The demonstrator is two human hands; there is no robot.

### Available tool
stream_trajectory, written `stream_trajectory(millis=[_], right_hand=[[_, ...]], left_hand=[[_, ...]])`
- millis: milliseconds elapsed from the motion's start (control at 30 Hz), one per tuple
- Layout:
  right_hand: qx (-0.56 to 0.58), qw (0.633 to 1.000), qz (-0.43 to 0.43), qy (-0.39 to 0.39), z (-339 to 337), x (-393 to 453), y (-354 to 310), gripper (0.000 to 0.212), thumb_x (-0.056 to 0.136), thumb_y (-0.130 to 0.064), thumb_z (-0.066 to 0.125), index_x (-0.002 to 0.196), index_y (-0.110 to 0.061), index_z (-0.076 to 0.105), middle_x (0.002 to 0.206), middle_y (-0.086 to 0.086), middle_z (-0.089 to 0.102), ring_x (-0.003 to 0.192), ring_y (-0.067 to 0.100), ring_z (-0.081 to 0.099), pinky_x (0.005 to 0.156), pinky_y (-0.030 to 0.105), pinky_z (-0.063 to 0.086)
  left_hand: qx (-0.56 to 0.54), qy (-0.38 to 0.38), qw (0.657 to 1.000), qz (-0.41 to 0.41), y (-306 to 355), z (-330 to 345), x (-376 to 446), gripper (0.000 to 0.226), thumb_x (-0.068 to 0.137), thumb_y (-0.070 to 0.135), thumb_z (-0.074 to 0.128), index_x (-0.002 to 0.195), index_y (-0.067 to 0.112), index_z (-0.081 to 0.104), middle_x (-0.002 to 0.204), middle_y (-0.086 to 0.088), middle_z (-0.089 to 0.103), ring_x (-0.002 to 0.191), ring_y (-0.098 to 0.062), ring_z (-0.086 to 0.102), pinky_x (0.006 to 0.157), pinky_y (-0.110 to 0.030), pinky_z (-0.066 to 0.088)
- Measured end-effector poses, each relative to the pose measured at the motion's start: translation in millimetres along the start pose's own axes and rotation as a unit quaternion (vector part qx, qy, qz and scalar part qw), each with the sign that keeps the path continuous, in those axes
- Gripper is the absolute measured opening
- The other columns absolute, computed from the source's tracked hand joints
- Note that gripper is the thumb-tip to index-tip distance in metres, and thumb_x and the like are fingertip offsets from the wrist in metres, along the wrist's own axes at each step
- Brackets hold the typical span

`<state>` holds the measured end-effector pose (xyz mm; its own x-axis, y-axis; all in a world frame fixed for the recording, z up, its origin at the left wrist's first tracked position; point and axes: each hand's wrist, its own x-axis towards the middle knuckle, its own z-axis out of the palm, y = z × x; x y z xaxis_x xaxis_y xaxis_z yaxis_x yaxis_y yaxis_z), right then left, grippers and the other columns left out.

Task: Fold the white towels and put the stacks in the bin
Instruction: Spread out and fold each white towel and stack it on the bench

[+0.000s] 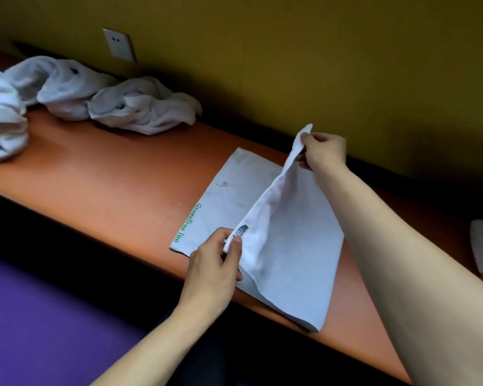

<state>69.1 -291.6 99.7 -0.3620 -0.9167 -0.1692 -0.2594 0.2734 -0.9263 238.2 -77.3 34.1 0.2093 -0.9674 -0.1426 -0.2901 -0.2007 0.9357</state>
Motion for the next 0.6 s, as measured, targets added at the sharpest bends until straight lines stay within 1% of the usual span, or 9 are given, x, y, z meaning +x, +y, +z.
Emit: stream_trajectory(millis=[133,200,267,333,400,467,500,533,600], right_hand=[[-0.004,1.0,-0.005,-0.03,48.8,4.4,-4.7,0.013,0.097,-0.017,0.064,0.092,-0.009,0.073,0.057,0.006,0.068,0.048,0.013,0.065,0.053,0.024,0.054],[-0.013,0.999,-0.004,-0.043,68.4,6.7,-1.1,0.015,0.097,-0.018,0.064,0.098,-0.009,0.075,0.05,0.003,0.065,0.043,0.01,0.063,0.055,0.024,0.054],[-0.017,0.998,-0.001,-0.053,84.2,7.1,4.1,0.014,0.098,-0.019,0.063,0.1,-0.011,0.075,0.049,0.002,0.064,0.043,0.009,0.062,0.055,0.023,0.054],[-0.012,0.998,0.0,-0.067,95.4,5.1,8.7,0.015,0.099,-0.019,0.062,0.1,-0.01,0.075,0.054,0.004,0.066,0.047,0.01,0.064,0.054,0.022,0.054],[-0.003,0.995,0.0,-0.097,102.2,1.7,13.6,0.017,0.1,-0.02,0.061,0.105,-0.009,0.072,0.071,0.005,0.07,0.057,0.011,0.068,0.056,0.022,0.055],[0.008,0.991,-0.001,-0.137,100.3,-8.7,24.1,0.024,0.101,-0.024,0.059,0.119,-0.009,0.065,0.094,0.008,0.069,0.069,0.013,0.07,0.059,0.023,0.057],[-0.001,0.989,-0.005,-0.149,94.3,-16.4,35.0,0.029,0.101,-0.024,0.058,0.126,-0.01,0.061,0.099,0.009,0.067,0.071,0.013,0.069,0.06,0.023,0.058],[-0.023,0.988,-0.015,-0.153,83.6,-27.2,48.2,0.03,0.101,-0.025,0.057,0.129,-0.014,0.06,0.098,0.008,0.067,0.072,0.013,0.068,0.061,0.025,0.057],[-0.108,0.982,-0.044,-0.146,52.1,-54.0,83.1,0.026,0.1,-0.027,0.057,0.125,-0.022,0.062,0.093,0.004,0.067,0.074,0.014,0.067,0.067,0.032,0.058]], left_hand=[[0.032,0.038,0.998,-0.038,-22.0,-26.4,22.2,0.015,0.102,0.026,0.052,0.091,0.027,0.062,0.057,-0.004,0.067,0.049,-0.014,0.065,0.065,-0.038,0.056],[0.049,0.036,0.996,-0.059,-35.5,-36.2,32.0,0.014,0.102,0.026,0.052,0.092,0.025,0.062,0.056,-0.003,0.068,0.049,-0.016,0.064,0.065,-0.038,0.056],[0.074,0.037,0.994,-0.071,-48.5,-43.7,41.8,0.016,0.102,0.026,0.051,0.09,0.024,0.061,0.055,-0.002,0.068,0.051,-0.016,0.065,0.067,-0.039,0.057],[0.11,0.041,0.989,-0.087,-61.2,-49.5,50.4,0.019,0.101,0.027,0.05,0.084,0.022,0.057,0.055,-0.003,0.067,0.059,-0.019,0.067,0.07,-0.039,0.055],[0.149,0.042,0.983,-0.099,-72.8,-53.3,57.1,0.021,0.099,0.028,0.049,0.08,0.02,0.053,0.06,-0.003,0.065,0.07,-0.03,0.066,0.07,-0.041,0.053],[0.197,0.047,0.973,-0.106,-79.7,-55.6,60.2,0.018,0.095,0.029,0.052,0.08,0.019,0.056,0.065,-0.002,0.066,0.074,-0.032,0.063,0.069,-0.043,0.052],[0.21,0.056,0.97,-0.111,-81.1,-56.7,61.3,0.017,0.093,0.03,0.053,0.081,0.019,0.059,0.065,-0.001,0.067,0.074,-0.03,0.063,0.069,-0.043,0.052],[0.216,0.065,0.968,-0.114,-81.3,-57.3,62.3,0.017,0.092,0.031,0.054,0.081,0.02,0.061,0.064,0.0,0.067,0.073,-0.028,0.063,0.067,-0.042,0.052],[0.233,0.077,0.963,-0.108,-81.0,-56.2,62.3,0.017,0.091,0.032,0.055,0.081,0.019,0.06,0.065,-0.003,0.064,0.072,-0.031,0.059,0.063,-0.04,0.046]])
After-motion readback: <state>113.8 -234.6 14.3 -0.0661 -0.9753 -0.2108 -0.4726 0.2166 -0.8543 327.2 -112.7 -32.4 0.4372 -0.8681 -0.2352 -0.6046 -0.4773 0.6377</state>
